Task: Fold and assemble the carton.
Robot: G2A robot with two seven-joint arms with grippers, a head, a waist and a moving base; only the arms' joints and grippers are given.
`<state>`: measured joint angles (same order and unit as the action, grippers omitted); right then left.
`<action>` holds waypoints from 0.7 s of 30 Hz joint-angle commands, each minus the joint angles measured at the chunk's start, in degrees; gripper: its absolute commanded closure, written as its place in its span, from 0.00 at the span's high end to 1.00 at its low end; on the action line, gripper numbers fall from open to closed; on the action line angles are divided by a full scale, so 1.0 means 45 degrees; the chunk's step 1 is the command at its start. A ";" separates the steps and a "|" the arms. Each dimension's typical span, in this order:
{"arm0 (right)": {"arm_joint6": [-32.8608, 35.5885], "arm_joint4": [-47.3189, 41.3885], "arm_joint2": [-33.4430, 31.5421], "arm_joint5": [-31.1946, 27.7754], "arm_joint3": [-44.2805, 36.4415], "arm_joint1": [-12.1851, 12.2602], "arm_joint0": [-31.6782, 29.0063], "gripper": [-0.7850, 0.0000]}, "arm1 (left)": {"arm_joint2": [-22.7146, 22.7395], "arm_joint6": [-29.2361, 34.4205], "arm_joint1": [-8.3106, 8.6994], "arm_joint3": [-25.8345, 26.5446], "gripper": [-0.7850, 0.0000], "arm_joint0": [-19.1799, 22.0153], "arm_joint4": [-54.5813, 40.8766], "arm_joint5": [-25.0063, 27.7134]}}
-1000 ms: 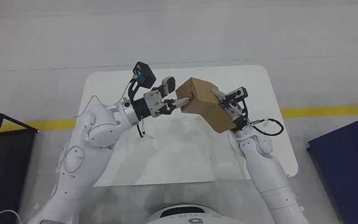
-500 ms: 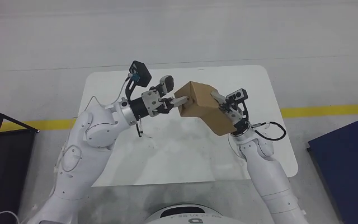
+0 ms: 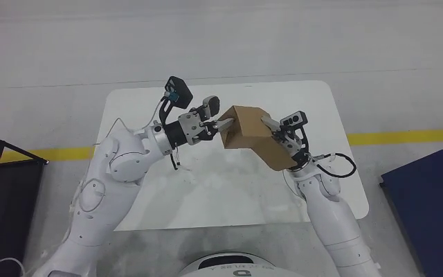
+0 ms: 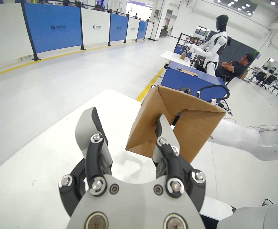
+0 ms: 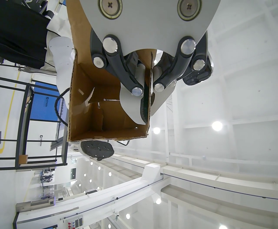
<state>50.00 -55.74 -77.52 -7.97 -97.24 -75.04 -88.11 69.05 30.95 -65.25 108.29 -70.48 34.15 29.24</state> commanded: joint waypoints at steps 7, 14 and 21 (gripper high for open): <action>-0.0113 0.0036 -0.0006 0.0043 0.0027 0.0023 -0.0005 0.00 | -0.0204 -0.0416 -0.0025 -0.0177 0.87 0.0077 -0.0308 0.0116; -0.0368 0.0000 -0.0187 -0.0010 0.0538 0.0042 0.0209 0.00 | 0.0769 -0.0696 0.0122 0.0108 1.00 -0.0505 -0.1503 0.0507; -0.1212 0.1446 -0.0592 -0.0530 0.0924 0.0125 0.0507 0.00 | 0.2176 -0.1693 0.0248 0.0070 1.00 -0.1355 -0.3418 0.0619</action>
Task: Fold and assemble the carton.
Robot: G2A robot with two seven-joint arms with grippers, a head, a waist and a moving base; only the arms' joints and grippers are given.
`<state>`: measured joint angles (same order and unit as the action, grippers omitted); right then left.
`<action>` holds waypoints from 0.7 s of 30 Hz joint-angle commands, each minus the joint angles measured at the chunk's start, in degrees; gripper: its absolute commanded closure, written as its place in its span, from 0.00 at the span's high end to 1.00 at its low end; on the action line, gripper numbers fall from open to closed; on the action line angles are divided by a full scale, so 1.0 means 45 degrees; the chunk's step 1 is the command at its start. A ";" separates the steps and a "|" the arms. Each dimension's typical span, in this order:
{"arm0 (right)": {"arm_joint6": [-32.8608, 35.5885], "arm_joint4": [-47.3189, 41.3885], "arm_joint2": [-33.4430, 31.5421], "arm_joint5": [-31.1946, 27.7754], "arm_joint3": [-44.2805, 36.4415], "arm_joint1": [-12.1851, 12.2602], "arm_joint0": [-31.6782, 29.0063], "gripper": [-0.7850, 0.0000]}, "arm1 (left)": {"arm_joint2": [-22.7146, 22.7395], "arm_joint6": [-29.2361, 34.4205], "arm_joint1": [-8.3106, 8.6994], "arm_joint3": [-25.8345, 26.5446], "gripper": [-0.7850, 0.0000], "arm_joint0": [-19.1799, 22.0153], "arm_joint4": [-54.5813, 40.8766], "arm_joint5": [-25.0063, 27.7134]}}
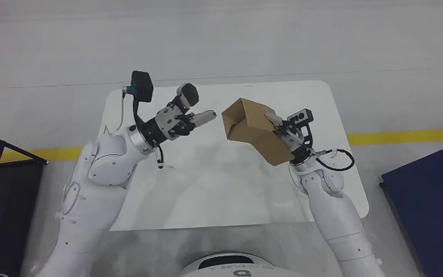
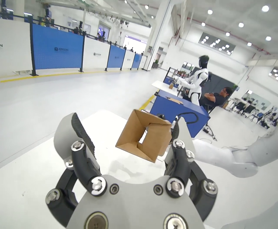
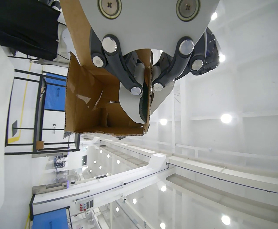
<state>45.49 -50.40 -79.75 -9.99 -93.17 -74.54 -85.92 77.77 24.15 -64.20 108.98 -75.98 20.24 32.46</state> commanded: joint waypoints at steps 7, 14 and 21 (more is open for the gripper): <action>-0.0393 0.0262 -0.0212 -0.0077 -0.0011 0.0025 0.0034 0.00 | 0.1008 -0.0976 0.0033 -0.0693 1.00 -0.1333 -0.2662 -0.0637; -0.1356 0.8163 0.0000 0.1305 -0.0576 0.0410 0.0804 0.00 | 0.1609 -0.1479 0.0074 -0.1018 1.00 -0.2329 -0.2577 -0.0487; 0.1203 1.6086 -0.0082 0.2154 -0.2278 0.1054 0.1681 0.00 | 0.2724 -0.2504 0.0120 -0.0728 1.00 -0.3687 -0.2175 -0.0265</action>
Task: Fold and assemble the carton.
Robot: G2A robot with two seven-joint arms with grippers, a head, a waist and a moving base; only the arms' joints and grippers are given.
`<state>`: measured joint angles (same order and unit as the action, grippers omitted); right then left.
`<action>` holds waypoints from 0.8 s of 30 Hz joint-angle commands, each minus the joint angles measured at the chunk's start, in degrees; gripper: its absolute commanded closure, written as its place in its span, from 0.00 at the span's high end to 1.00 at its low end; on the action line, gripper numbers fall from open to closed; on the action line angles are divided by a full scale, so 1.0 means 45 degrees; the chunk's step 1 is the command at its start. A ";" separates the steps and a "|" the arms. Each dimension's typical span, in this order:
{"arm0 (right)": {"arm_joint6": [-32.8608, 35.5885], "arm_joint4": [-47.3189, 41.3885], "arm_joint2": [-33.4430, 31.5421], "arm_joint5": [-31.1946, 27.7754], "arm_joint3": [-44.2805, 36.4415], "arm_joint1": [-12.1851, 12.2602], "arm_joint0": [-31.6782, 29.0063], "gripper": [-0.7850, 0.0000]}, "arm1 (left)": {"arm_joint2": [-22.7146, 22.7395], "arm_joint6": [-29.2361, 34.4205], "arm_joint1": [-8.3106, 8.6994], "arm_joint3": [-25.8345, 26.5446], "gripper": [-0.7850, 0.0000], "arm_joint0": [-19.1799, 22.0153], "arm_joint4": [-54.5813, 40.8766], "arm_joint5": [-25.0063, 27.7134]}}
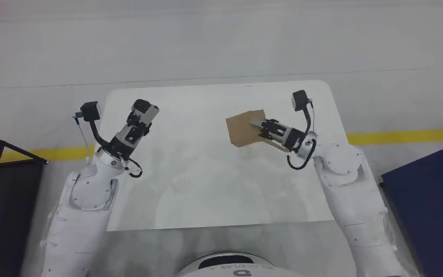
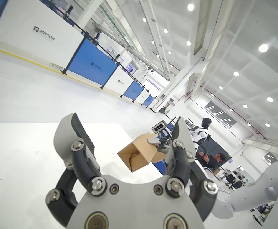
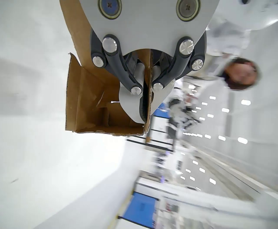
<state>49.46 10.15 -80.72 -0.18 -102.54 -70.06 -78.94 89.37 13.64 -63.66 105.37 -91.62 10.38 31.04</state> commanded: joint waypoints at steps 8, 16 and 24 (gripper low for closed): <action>0.1524 1.0093 0.2611 -0.1664 -0.0896 0.0300 0.0755 0.00 | 0.0865 -0.1204 -0.0029 0.0524 1.00 -0.1353 0.0694 0.0043; 0.3274 1.1844 0.4297 -0.3207 -0.0740 0.0332 0.1033 0.92 | 0.0778 -0.1617 -0.0099 0.0482 1.00 -0.1606 0.1191 -0.0110; 0.3900 1.1467 0.4392 -0.3532 -0.0995 0.0376 0.1262 0.89 | 0.0473 -0.1676 -0.0167 0.0159 1.00 -0.1307 0.1148 -0.0062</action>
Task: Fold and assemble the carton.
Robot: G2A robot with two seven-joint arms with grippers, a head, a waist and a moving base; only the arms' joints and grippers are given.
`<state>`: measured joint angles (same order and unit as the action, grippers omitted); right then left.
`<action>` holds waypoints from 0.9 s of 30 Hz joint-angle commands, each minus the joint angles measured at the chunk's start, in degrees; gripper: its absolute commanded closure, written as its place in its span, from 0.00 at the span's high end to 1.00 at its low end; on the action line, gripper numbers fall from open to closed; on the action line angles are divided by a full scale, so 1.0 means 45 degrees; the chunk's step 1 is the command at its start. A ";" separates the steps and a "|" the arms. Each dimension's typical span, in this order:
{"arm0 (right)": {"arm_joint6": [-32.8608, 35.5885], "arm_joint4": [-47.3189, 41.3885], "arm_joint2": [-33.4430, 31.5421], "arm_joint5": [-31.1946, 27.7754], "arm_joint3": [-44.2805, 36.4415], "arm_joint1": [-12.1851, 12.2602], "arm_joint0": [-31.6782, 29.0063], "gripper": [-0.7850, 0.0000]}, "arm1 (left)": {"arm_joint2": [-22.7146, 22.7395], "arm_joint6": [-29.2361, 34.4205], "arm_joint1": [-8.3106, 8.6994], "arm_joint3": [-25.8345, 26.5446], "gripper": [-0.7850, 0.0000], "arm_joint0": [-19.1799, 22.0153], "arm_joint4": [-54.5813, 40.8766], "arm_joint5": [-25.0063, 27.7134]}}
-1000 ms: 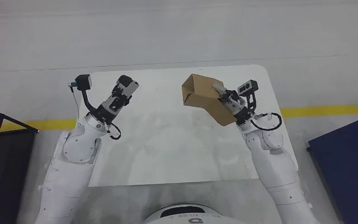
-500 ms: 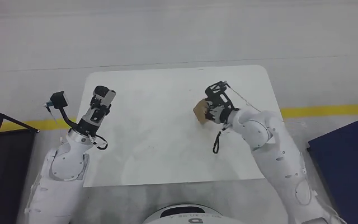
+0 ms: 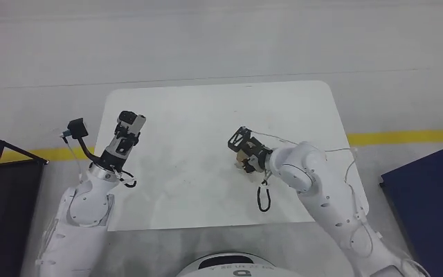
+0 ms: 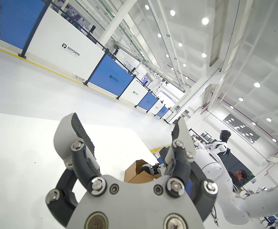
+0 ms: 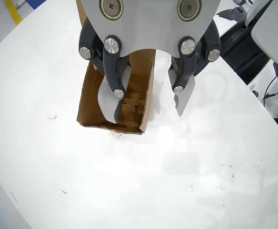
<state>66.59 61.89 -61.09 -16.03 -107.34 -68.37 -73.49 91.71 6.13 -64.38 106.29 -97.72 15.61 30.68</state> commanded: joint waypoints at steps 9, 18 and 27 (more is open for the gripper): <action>0.0012 0.0023 0.0995 0.0133 0.1461 -0.0178 0.0963 0.62 | -0.0148 0.0032 -0.0054 -0.0296 1.00 0.0252 -0.0032 0.0129; 0.0812 0.0297 0.1763 0.0681 0.2231 -0.0342 0.1680 0.48 | 0.0089 -0.0145 -0.0084 -0.0367 1.00 0.0058 -0.0148 0.0247; 0.1504 0.0053 0.1939 0.1065 0.2191 -0.0412 0.2060 0.42 | 0.0125 -0.0151 -0.0124 -0.0450 1.00 0.0163 -0.0226 0.0277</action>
<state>73.59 62.12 -52.27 -11.31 -97.07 -70.22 -64.36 92.24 5.44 -64.92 104.33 -97.08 14.64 31.95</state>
